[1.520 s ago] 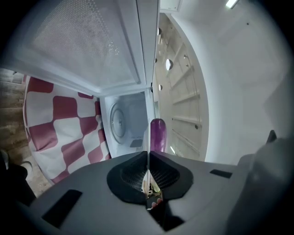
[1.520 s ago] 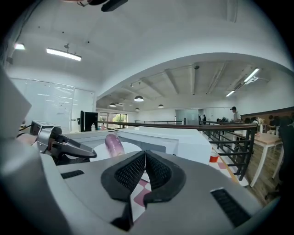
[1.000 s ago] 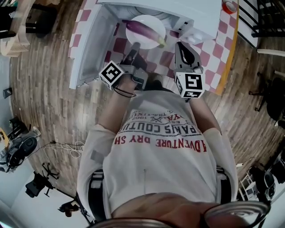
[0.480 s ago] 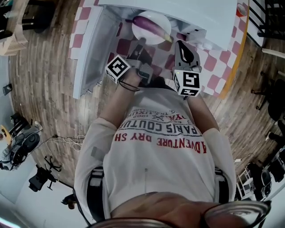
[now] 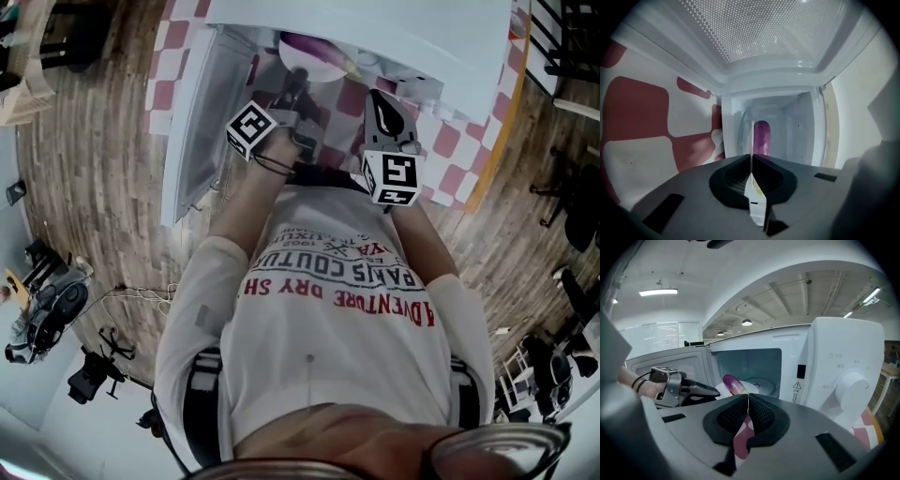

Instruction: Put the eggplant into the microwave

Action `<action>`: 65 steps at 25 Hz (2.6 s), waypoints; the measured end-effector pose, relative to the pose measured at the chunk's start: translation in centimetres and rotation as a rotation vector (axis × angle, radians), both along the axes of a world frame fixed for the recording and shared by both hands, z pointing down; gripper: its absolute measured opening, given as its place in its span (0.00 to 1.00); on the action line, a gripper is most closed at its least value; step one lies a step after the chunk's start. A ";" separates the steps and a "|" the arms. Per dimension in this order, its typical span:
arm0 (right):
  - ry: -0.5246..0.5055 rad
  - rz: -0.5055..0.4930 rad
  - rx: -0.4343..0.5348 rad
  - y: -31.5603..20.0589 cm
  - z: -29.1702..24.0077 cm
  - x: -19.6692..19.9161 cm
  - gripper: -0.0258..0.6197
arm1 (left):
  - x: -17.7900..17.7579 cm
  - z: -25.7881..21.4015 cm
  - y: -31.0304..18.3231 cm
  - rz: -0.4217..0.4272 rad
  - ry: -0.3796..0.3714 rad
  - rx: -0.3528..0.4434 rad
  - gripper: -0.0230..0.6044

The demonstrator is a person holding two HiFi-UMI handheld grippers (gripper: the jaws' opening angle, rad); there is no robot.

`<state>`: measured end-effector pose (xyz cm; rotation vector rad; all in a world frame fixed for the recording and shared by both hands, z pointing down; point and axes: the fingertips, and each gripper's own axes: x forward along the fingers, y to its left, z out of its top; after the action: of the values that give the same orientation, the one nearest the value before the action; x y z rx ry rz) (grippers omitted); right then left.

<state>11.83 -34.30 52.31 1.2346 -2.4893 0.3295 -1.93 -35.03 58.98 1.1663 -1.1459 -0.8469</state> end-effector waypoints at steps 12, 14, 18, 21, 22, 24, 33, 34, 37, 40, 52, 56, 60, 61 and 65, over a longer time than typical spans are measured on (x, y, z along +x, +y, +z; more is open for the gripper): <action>0.022 0.013 -0.037 -1.0 1.2 -0.1 0.08 | 0.0 1.8 -3.7 0.022 -0.016 -0.032 0.09; 0.017 0.011 -0.040 -1.1 1.3 -0.2 0.08 | 0.2 1.8 -4.1 0.028 -0.005 -0.040 0.09; 0.015 0.002 -0.048 -1.1 1.5 -0.5 0.08 | 0.4 2.1 -4.6 0.038 -0.008 -0.064 0.09; 0.012 0.001 -0.056 -1.0 1.6 -0.6 0.08 | 0.3 2.7 -4.5 0.037 -0.018 -0.108 0.09; 0.011 0.000 -0.057 -0.9 1.6 -0.6 0.08 | 0.3 2.8 -4.5 0.037 -0.028 -0.121 0.09; 0.012 0.000 -0.059 -0.9 1.8 -0.5 0.08 | 0.2 2.9 -4.5 0.038 -0.064 -0.139 0.09; 0.015 0.012 -0.070 -1.1 2.3 -0.2 0.08 | -0.1 4.0 -4.3 0.073 -0.140 -0.203 0.22; 0.015 0.011 -0.070 -1.1 2.3 -0.3 0.08 | -0.1 4.1 -4.3 0.075 -0.135 -0.203 0.24; 0.015 0.004 -0.069 -1.0 2.3 -0.5 0.08 | -0.1 3.9 -4.0 0.084 -0.143 -0.194 0.25; 0.015 0.000 -0.068 -0.8 2.2 -0.5 0.08 | -0.2 3.4 -3.3 0.094 -0.204 -0.198 0.25; -0.003 -0.024 -0.023 0.3 0.5 -0.4 0.08 | 2.6 -3.3 0.0 0.187 -0.397 -0.059 0.09; -0.024 -0.024 -0.001 0.9 -0.5 0.0 0.08 | 3.4 -6.0 0.8 0.245 -0.620 0.054 0.09; -0.043 -0.040 0.038 1.6 -2.1 0.2 0.08 | 3.3 -9.4 1.5 0.268 -0.911 0.173 0.09; -0.050 -0.039 0.051 1.7 -2.6 0.4 0.08 | 3.3 -10.4 1.6 0.264 -0.973 0.206 0.09; -0.075 -0.029 0.097 2.0 -4.2 1.3 0.08 | 3.7 -14.1 2.1 0.270 -1.226 0.329 0.09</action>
<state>13.14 -32.33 48.06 1.2430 -2.6127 0.2555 1.72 -32.88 44.92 2.1776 -1.7653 -0.0106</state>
